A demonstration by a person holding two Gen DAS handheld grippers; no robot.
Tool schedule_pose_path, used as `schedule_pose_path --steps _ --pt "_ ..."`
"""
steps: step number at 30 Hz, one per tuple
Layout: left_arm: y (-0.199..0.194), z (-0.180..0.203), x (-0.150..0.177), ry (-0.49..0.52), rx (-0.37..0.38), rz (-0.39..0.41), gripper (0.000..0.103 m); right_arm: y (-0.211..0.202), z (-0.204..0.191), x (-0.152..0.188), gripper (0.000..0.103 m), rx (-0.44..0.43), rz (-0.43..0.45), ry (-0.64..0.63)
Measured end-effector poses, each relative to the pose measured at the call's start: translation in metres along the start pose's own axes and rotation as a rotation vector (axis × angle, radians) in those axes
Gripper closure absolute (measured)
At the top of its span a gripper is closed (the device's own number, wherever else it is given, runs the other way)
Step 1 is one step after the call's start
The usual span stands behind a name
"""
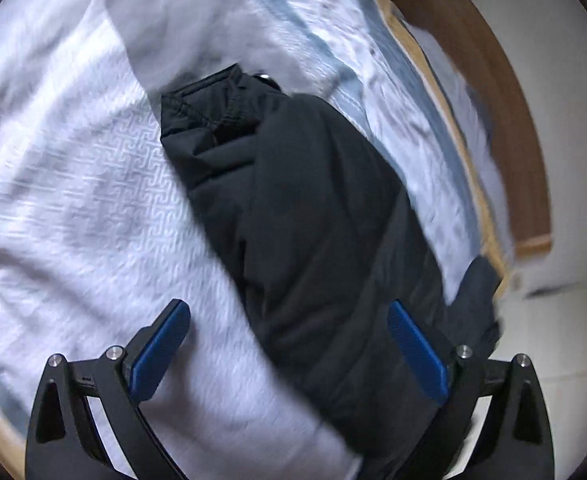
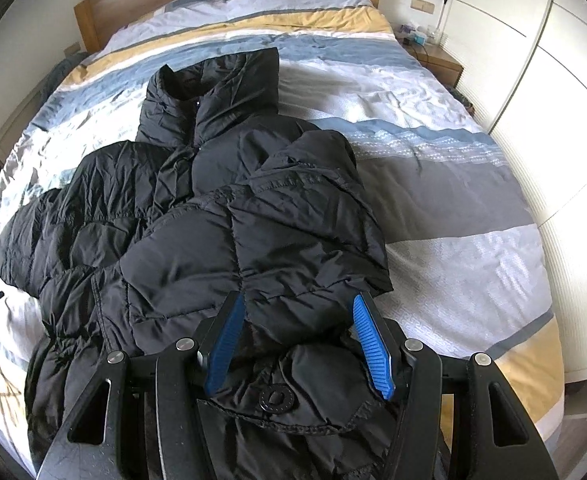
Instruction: Fold large clothes
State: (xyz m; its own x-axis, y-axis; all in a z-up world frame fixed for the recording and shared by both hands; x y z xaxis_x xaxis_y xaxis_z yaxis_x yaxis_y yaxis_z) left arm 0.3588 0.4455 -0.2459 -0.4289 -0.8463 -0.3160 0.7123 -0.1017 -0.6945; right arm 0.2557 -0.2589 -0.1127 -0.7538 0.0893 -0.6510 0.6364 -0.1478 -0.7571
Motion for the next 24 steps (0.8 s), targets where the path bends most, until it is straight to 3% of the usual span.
schedule_pose_path --steps 6,8,10,16,24 --pt "0.02 -0.004 -0.008 -0.129 0.082 0.014 0.007 -0.006 0.006 0.004 0.047 0.022 -0.013 -0.012" --pt "0.022 -0.003 -0.012 -0.163 0.114 0.026 0.022 -0.006 0.008 0.005 0.047 0.027 -0.017 -0.01" --pt "0.023 -0.003 -0.015 -0.198 0.135 0.026 0.046 -0.009 0.01 0.006 0.047 0.029 -0.016 -0.007" --pt "0.012 0.009 -0.017 -0.205 0.172 0.04 0.085 -0.016 0.009 0.007 0.047 0.019 -0.006 -0.016" --pt "-0.028 0.077 -0.016 -0.046 0.244 0.075 0.09 -0.025 0.02 0.012 0.047 0.004 0.016 0.013"
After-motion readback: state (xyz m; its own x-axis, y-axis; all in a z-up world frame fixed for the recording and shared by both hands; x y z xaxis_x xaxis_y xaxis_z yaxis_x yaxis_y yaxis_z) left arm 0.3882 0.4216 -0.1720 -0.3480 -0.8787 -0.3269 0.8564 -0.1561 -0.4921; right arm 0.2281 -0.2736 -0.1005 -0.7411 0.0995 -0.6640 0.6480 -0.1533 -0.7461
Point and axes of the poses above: each gripper's, at about its wrist camera, not at the fingertips, and y roughly the way its jaws point, z to its right, x to its underside, the point moved 7 cm from there along y, roughly the way its jaws point, and after that the axes turned 14 degrees about z, right-handed, at the moved point
